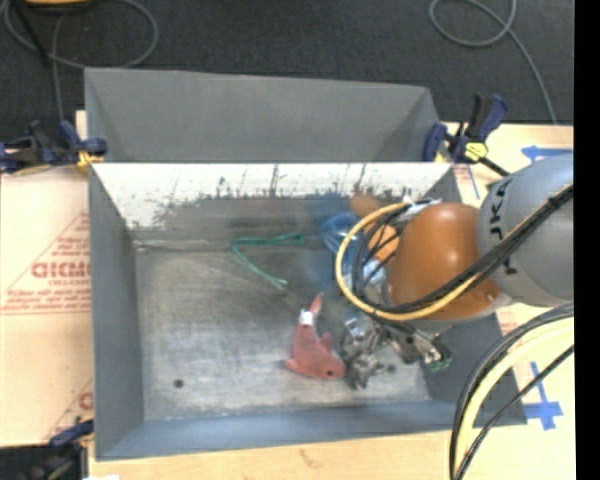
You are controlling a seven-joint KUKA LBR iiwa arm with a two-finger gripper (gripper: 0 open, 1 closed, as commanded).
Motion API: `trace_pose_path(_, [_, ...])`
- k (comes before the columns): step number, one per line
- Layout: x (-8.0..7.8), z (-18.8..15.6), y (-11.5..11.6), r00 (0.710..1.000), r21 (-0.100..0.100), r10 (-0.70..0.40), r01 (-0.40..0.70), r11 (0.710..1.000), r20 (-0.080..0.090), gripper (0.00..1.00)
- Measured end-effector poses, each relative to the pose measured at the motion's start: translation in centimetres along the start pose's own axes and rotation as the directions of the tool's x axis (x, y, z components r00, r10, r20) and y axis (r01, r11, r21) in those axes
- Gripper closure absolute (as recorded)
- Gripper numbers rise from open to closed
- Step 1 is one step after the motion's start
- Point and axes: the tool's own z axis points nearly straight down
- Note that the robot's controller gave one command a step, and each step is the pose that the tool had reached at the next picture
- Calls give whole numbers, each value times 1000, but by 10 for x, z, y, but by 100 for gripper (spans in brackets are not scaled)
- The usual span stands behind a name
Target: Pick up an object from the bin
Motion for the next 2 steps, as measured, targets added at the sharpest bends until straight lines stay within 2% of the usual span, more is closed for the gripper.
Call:
trace_pose_path(1, [0, 1, -1, 1000, 2, -2, 2, 1000, 1, 0])
trace_pose_path(2, [0, 1, -1, 1000, 2, -2, 2, 1000, 1, 0])
